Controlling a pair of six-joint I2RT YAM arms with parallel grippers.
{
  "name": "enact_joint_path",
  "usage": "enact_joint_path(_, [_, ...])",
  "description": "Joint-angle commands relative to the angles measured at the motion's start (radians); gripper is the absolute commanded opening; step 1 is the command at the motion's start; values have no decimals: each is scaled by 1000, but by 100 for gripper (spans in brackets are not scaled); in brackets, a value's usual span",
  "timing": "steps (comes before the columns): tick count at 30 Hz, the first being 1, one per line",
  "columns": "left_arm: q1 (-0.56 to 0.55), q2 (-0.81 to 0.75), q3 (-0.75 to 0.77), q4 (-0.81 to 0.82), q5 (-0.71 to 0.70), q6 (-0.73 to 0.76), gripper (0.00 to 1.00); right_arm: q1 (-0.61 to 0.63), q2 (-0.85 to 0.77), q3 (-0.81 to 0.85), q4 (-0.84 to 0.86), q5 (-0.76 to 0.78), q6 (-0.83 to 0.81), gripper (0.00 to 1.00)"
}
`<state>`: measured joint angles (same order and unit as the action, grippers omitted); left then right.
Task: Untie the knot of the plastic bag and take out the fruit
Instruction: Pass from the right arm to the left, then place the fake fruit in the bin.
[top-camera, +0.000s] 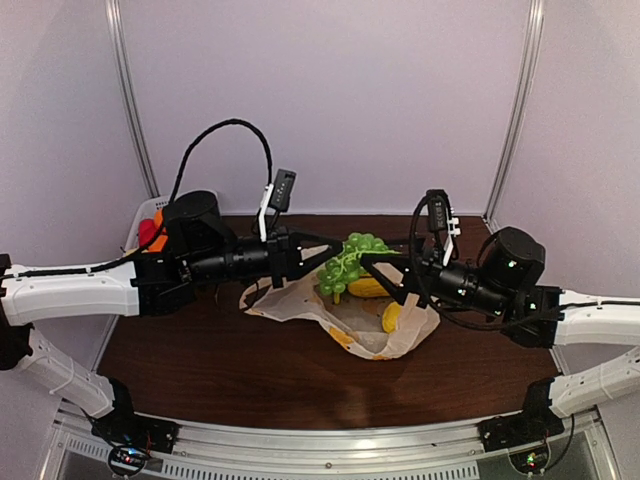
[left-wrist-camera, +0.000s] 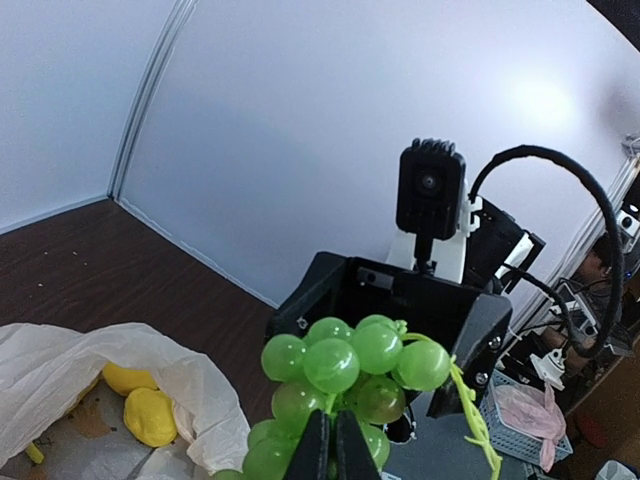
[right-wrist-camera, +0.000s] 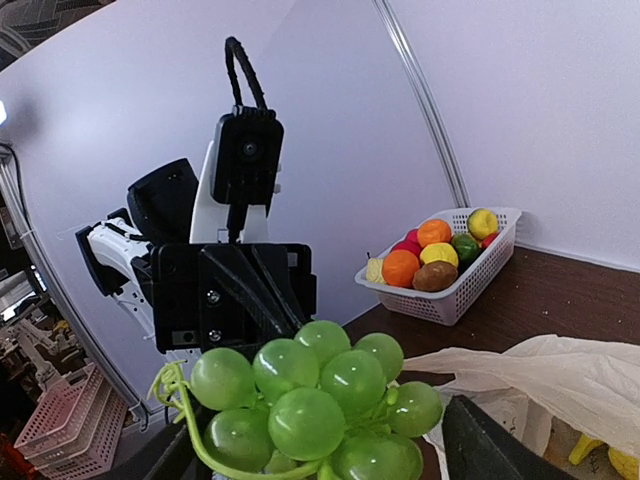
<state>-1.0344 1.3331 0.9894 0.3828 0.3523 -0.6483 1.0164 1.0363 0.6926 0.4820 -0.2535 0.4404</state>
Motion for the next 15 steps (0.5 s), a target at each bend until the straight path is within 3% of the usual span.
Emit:
enact_joint_path(1, [1, -32, 39, -69, -56, 62, 0, 5, -23, -14, -39, 80, -14, 81])
enact_joint_path(8, [74, -108, 75, -242, -135, 104, 0, 4, -103, -47, -106, 214, -29, 88])
enact_joint_path(15, [228, -183, 102, -392, -158, 139, 0, 2, -161, -81, -128, 268, -20, 89])
